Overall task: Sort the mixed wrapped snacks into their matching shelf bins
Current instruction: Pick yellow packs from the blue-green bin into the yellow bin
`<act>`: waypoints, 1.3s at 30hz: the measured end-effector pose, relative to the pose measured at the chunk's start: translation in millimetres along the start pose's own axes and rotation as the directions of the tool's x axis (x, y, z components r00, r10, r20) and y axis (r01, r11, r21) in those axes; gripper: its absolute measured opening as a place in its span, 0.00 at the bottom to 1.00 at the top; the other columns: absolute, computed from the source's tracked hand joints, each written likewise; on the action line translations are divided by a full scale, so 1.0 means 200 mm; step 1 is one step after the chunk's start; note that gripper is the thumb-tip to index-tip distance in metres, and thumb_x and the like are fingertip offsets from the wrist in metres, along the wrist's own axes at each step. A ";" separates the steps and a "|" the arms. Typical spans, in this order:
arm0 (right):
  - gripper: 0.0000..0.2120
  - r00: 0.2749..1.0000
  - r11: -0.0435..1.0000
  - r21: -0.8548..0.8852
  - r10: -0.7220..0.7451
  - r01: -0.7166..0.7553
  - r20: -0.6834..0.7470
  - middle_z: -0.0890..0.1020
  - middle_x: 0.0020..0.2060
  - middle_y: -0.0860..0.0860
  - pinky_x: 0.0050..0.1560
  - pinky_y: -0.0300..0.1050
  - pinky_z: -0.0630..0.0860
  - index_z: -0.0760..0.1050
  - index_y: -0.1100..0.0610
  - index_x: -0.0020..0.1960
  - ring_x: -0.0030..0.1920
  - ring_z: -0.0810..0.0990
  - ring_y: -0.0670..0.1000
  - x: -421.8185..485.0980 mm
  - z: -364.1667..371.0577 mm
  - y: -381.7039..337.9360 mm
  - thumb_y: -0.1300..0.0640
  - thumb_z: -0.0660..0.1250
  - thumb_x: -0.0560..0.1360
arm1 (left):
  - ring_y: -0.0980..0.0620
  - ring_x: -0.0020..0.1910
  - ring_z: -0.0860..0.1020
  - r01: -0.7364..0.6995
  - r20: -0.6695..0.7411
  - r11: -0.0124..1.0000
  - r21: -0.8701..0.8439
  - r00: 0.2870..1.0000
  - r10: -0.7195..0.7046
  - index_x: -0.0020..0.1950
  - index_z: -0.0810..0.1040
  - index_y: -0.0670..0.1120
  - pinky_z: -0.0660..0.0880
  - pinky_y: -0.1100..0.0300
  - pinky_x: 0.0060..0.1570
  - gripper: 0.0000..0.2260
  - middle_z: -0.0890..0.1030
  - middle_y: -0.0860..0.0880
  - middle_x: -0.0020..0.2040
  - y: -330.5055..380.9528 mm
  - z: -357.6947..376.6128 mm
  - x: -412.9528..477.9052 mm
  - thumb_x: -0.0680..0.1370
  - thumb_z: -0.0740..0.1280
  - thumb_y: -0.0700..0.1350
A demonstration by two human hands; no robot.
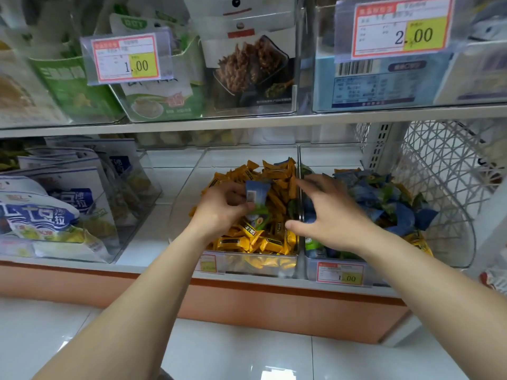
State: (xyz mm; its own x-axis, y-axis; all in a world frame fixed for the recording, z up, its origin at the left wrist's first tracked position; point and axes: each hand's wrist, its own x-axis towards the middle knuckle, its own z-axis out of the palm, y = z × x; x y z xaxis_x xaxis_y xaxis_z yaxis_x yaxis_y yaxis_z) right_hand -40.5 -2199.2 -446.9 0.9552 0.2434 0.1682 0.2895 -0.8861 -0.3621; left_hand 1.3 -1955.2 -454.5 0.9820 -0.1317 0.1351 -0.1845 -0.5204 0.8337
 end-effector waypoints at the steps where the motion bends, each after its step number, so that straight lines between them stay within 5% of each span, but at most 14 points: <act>1: 0.39 0.996 1.000 0.013 -0.009 0.010 -0.087 0.63 0.74 0.49 0.72 0.53 0.65 0.59 0.47 0.77 0.74 0.61 0.54 0.01 0.00 -0.02 0.33 0.64 0.72 | 0.54 0.46 0.82 0.002 -0.054 0.999 -0.052 0.999 -0.005 0.53 0.79 0.52 0.78 0.63 0.43 0.11 0.84 0.50 0.46 0.02 -0.01 -0.01 0.74 0.76 0.44; 4: 0.28 0.958 0.961 0.275 0.059 0.022 -0.281 0.73 0.70 0.48 0.68 0.50 0.69 0.66 0.47 0.75 0.70 0.70 0.51 0.04 0.00 -0.11 0.40 0.61 0.77 | 0.53 0.47 0.84 -0.003 -0.113 0.954 -0.301 0.993 -0.033 0.55 0.79 0.49 0.81 0.60 0.45 0.12 0.85 0.50 0.47 0.13 0.01 -0.06 0.74 0.76 0.42; 8: 0.22 0.961 0.776 0.631 0.186 -0.016 -0.204 0.77 0.65 0.45 0.61 0.42 0.71 0.68 0.46 0.73 0.64 0.74 0.45 0.07 0.00 -0.21 0.41 0.57 0.81 | 0.50 0.46 0.85 0.009 -0.070 0.825 -0.565 0.996 -0.059 0.56 0.79 0.45 0.82 0.56 0.42 0.11 0.86 0.49 0.47 0.25 0.09 -0.13 0.75 0.74 0.38; 12: 0.16 0.972 0.672 0.739 0.197 -0.038 -0.129 0.81 0.56 0.48 0.34 0.40 0.80 0.73 0.50 0.65 0.42 0.83 0.47 0.04 -0.01 -0.22 0.45 0.58 0.82 | 0.48 0.46 0.85 -0.048 -0.047 0.876 -0.479 0.998 0.029 0.56 0.79 0.44 0.82 0.54 0.44 0.12 0.86 0.46 0.48 0.31 0.19 -0.15 0.74 0.75 0.39; 16: 0.17 0.923 0.505 0.855 0.374 -0.121 -0.089 0.80 0.56 0.53 0.28 0.45 0.77 0.66 0.51 0.68 0.34 0.84 0.55 0.02 -0.06 -0.12 0.49 0.62 0.82 | 0.57 0.48 0.84 -0.072 -0.068 0.950 -0.305 0.996 0.054 0.59 0.80 0.48 0.80 0.59 0.46 0.14 0.86 0.52 0.48 0.27 0.20 -0.09 0.74 0.75 0.45; 17: 0.15 0.906 0.529 0.839 0.406 -0.127 -0.119 0.80 0.52 0.52 0.27 0.44 0.75 0.66 0.49 0.66 0.33 0.83 0.55 0.01 -0.09 -0.07 0.49 0.62 0.81 | 0.58 0.49 0.83 -0.069 -0.111 0.977 -0.202 0.993 0.047 0.58 0.81 0.50 0.80 0.58 0.48 0.12 0.85 0.54 0.48 0.23 0.19 -0.06 0.75 0.74 0.45; 20: 0.08 0.878 0.897 0.425 0.297 -0.121 -0.376 0.75 0.36 0.49 0.29 0.45 0.66 0.67 0.49 0.59 0.33 0.76 0.53 -0.01 -0.14 0.09 0.48 0.61 0.81 | 0.57 0.54 0.81 -0.038 -0.074 0.999 0.022 0.996 0.040 0.58 0.81 0.51 0.77 0.63 0.53 0.10 0.83 0.56 0.52 0.14 0.21 0.01 0.77 0.70 0.41; 22: 0.11 0.899 0.978 0.143 0.196 -0.151 -0.391 0.76 0.45 0.52 0.38 0.50 0.70 0.69 0.52 0.62 0.43 0.76 0.56 -0.02 -0.14 0.17 0.50 0.59 0.82 | 0.54 0.55 0.80 -0.065 0.053 0.990 0.129 0.997 0.058 0.60 0.81 0.49 0.76 0.65 0.53 0.11 0.83 0.53 0.54 0.11 0.27 0.04 0.78 0.69 0.41; 24: 0.17 0.955 0.979 -0.061 0.174 -0.194 -0.241 0.75 0.64 0.53 0.57 0.55 0.72 0.70 0.52 0.69 0.61 0.74 0.58 0.00 -0.11 0.22 0.50 0.55 0.83 | 0.51 0.56 0.80 -0.043 0.118 0.982 0.185 0.993 0.021 0.62 0.80 0.49 0.76 0.62 0.53 0.13 0.82 0.51 0.57 0.09 0.34 0.07 0.78 0.70 0.43; 26: 0.21 0.981 0.959 -0.212 0.175 -0.188 -0.079 0.66 0.75 0.48 0.73 0.55 0.60 0.64 0.48 0.76 0.74 0.62 0.55 0.01 -0.08 0.23 0.47 0.51 0.84 | 0.51 0.56 0.79 -0.012 0.122 0.981 0.194 0.992 -0.012 0.63 0.79 0.49 0.74 0.61 0.52 0.14 0.82 0.51 0.57 0.08 0.38 0.10 0.77 0.71 0.45; 30: 0.27 0.976 0.952 -0.218 0.216 -0.214 -0.014 0.60 0.78 0.46 0.76 0.56 0.52 0.56 0.45 0.79 0.78 0.55 0.53 0.02 -0.08 0.23 0.39 0.50 0.82 | 0.53 0.52 0.78 0.040 0.143 0.989 0.140 0.988 -0.060 0.63 0.78 0.50 0.73 0.63 0.47 0.16 0.81 0.54 0.52 0.07 0.40 0.14 0.76 0.72 0.50; 35: 0.23 0.963 0.971 -0.137 0.163 -0.195 -0.214 0.71 0.69 0.48 0.70 0.54 0.62 0.67 0.47 0.72 0.71 0.64 0.55 0.02 -0.11 0.12 0.42 0.58 0.80 | 0.54 0.48 0.80 0.088 0.153 0.990 0.106 0.983 -0.103 0.55 0.82 0.51 0.73 0.62 0.42 0.10 0.82 0.56 0.48 0.06 0.42 0.18 0.76 0.72 0.52; 39: 0.18 0.962 0.984 -0.020 0.169 -0.178 -0.215 0.74 0.64 0.48 0.66 0.55 0.67 0.72 0.47 0.67 0.66 0.69 0.54 0.02 -0.10 0.07 0.45 0.61 0.78 | 0.62 0.42 0.76 0.043 0.126 0.989 0.143 0.990 -0.061 0.53 0.83 0.52 0.68 0.73 0.36 0.08 0.79 0.59 0.44 0.04 0.43 0.16 0.75 0.74 0.49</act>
State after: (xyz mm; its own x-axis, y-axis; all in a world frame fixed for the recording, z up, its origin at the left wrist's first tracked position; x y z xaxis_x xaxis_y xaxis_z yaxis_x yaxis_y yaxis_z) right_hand -34.3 -2218.5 -433.6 0.9548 -0.0007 0.2972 0.1138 -0.9228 -0.3680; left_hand 27.1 -2036.2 -488.7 0.9786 -0.2050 0.0151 -0.1458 -0.6405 0.7540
